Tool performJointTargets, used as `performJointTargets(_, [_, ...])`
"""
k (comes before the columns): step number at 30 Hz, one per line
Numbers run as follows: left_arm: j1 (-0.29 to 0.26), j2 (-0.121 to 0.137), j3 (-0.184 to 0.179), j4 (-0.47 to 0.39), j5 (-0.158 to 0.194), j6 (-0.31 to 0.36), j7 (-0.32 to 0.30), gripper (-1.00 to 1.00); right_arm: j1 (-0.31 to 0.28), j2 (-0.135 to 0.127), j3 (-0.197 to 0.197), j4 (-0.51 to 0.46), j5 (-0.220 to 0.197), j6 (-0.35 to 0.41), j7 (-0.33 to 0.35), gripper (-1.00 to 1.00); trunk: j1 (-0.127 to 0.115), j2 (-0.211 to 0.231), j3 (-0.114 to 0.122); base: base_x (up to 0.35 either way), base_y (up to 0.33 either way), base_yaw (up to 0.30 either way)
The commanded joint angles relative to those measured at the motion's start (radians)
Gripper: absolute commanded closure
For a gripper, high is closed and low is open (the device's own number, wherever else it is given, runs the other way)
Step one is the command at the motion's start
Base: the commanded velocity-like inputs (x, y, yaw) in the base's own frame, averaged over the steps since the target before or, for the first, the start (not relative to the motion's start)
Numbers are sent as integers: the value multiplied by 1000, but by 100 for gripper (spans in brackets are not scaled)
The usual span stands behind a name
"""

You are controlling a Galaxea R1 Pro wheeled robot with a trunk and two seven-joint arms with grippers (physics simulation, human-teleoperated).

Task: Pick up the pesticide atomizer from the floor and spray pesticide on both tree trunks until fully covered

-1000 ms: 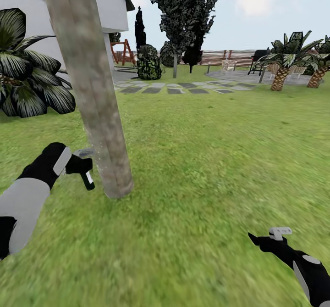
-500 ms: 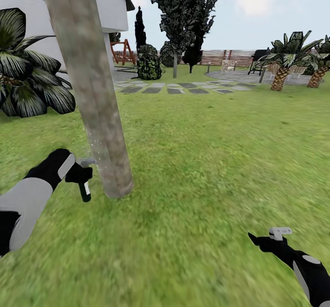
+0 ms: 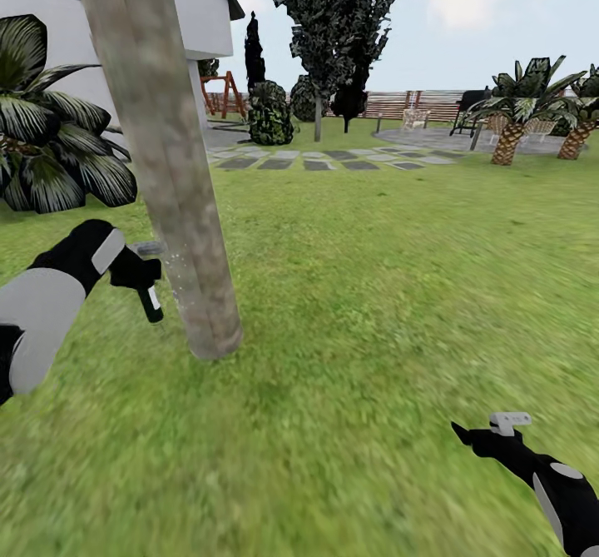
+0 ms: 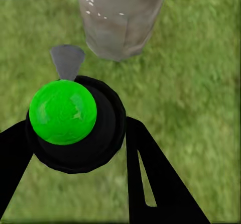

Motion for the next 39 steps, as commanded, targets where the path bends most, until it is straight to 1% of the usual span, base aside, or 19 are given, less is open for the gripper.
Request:
performJointTargets(1, [1,1,-9,4,8,3,3,100,-1,1,-6,-2,9,5,8,-100,0,0,-1,0,0,0])
performJointTargets(4, [21,2,-10,8,7,2,3,100,-1,1,-6,-2,9,5,8,-100,0,0,-1,0,0,0])
performJointTargets(5, [40,3,-12,8,7,2,2,100,-1,1,-6,-2,9,5,8,-100,0,0,-1,0,0,0])
performJointTargets(6, [69,3,-15,7,8,-1,1,100,-1,1,-6,-2,9,5,8,-100,0,0,-1,0,0,0])
performJointTargets(8, [160,-3,-16,1,10,-10,0,100,-1,2,-5,-2,9,5,8,-100,0,0,-1,0,0,0])
performJointTargets(10, [213,-9,-16,-4,10,-14,0,100,-1,2,-4,-2,9,5,8,-100,0,0,-1,0,0,0])
performJointTargets(13, [233,-5,-18,-7,11,-13,-2,100,-1,3,-3,-2,9,5,8,-100,0,0,-1,0,0,0])
performJointTargets(16, [216,1,-17,-16,10,-5,-9,100,-1,3,-3,-2,9,5,8,-100,0,0,-1,0,0,0])
performJointTargets(20, [75,1,-19,-34,8,1,-10,100,-1,3,-4,-2,9,5,8,-100,0,0,-1,0,0,0])
performJointTargets(22, [23,0,-20,-25,7,2,-10,100,-1,3,-4,-2,9,5,8,-100,0,0,-1,0,0,0])
performJointTargets(23, [-24,1,-21,-6,6,3,-10,100,-1,3,-4,-2,9,5,8,-100,0,0,-1,0,0,0])
performJointTargets(26, [-55,0,-26,14,6,3,-10,100,-1,3,-4,-1,9,5,8,-100,0,0,-1,0,0,0])
performJointTargets(27, [-59,0,-40,17,6,4,-10,100,-1,3,-3,-1,9,5,8,-100,0,0,-1,0,0,0])
performJointTargets(28, [-60,-2,-81,21,7,4,-10,100,-1,3,-3,-1,9,5,8,-100,0,0,-1,0,0,0])
performJointTargets(29, [-54,-3,-107,23,7,4,-10,100,-1,3,-3,0,9,5,8,-100,0,0,-1,0,0,0])
performJointTargets(32, [-26,-1,-128,25,8,3,-10,100,-1,3,-3,0,9,5,8,-100,0,0,-1,0,0,0])
performJointTargets(34, [65,2,-127,19,17,-4,-11,100,-1,3,-4,0,9,5,8,-100,0,0,-1,0,0,0])
performJointTargets(37, [142,-4,-125,14,21,-14,-20,100,-1,3,-3,0,9,5,8,-100,0,0,-1,0,0,0])
performJointTargets(39, [202,-8,-125,13,21,-37,-57,100,-1,3,-3,0,9,5,8,-100,0,0,-1,0,0,0])
